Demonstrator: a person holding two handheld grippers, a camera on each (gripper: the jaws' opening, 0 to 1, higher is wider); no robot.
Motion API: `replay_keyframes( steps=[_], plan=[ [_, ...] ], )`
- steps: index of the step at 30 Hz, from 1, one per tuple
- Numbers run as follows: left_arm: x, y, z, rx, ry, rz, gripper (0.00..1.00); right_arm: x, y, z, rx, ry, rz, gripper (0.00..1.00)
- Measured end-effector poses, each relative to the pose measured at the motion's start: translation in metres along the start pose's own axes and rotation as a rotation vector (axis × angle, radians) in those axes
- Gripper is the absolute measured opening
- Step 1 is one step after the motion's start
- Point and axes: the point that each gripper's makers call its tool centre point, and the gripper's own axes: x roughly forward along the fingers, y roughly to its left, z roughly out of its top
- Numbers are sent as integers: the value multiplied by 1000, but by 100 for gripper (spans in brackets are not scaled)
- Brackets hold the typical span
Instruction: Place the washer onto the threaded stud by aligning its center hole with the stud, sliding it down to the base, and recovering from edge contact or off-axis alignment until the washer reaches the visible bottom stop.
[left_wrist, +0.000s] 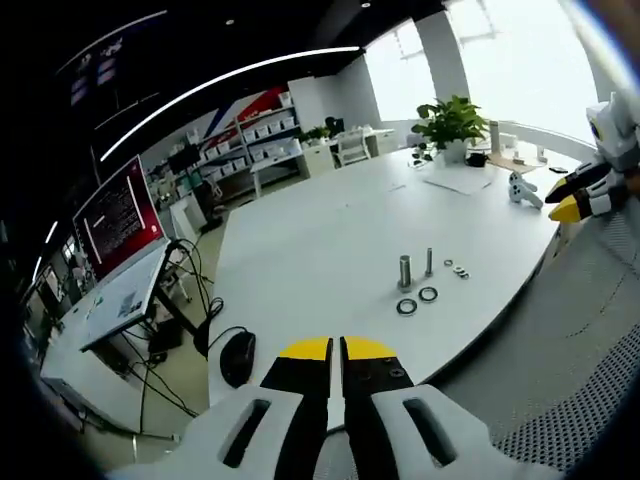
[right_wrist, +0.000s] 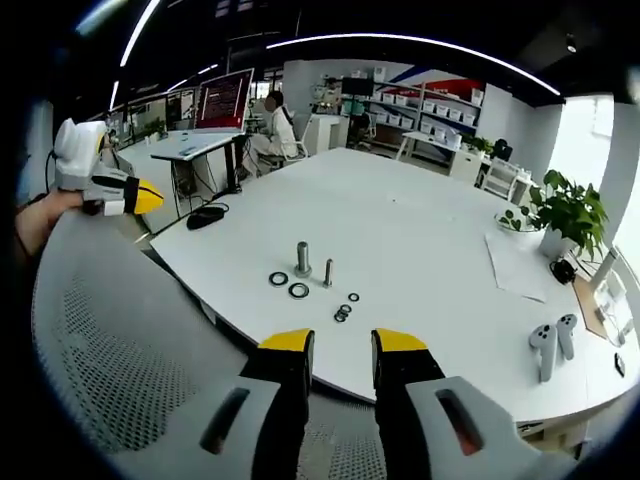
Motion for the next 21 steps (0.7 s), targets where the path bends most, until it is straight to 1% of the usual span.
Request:
replay_keyframes(
  steps=[12,21],
  plan=[
    [0,0,1,0,-1,-1,1,1,0,-1,0,12,1,26],
    [1,-1,0,2,5,-8,0,1,-1,0,-1,5,-5,26]
  ],
)
